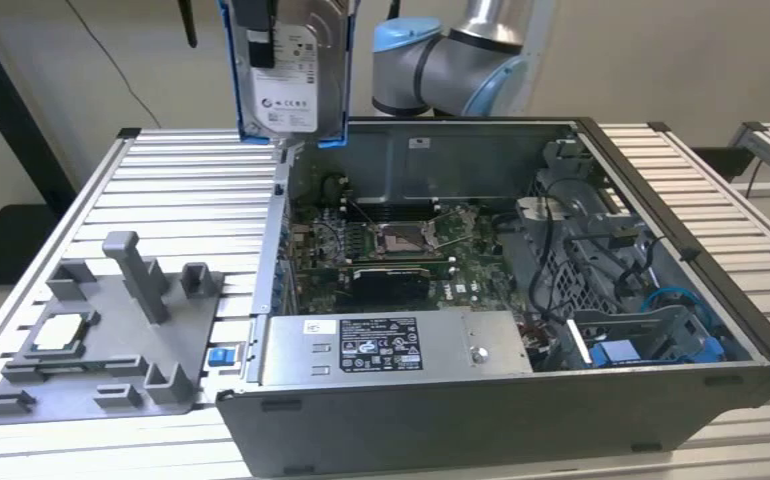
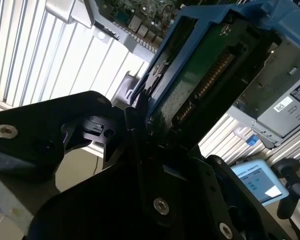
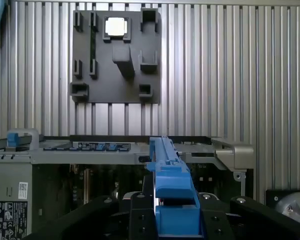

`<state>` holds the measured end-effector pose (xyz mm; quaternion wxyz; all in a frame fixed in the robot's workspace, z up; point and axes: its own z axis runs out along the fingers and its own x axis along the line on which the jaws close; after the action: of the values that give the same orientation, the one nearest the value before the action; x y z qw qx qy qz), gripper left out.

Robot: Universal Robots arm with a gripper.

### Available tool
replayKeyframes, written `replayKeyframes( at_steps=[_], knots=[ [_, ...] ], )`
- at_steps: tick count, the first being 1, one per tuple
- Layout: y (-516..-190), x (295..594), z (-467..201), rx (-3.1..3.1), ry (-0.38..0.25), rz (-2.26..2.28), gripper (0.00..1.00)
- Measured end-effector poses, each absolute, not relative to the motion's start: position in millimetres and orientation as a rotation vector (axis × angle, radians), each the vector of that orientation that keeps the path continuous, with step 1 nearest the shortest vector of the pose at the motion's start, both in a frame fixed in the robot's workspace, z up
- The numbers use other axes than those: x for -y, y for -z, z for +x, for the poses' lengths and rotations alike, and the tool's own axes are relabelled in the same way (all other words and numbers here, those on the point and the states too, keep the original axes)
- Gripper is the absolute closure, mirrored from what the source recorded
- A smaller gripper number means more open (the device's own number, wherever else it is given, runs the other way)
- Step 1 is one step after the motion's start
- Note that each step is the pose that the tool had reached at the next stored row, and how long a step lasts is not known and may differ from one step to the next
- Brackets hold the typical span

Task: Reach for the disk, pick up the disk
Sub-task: 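Pick up the disk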

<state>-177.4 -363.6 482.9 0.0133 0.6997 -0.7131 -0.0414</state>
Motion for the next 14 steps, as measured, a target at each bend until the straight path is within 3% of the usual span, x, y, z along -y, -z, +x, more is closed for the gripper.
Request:
replayKeyframes(
  at_steps=[14],
  knots=[
    [-483.0, 363.6, -126.9, 2.219, 0.155, 2.177, 1.00]
  ],
)
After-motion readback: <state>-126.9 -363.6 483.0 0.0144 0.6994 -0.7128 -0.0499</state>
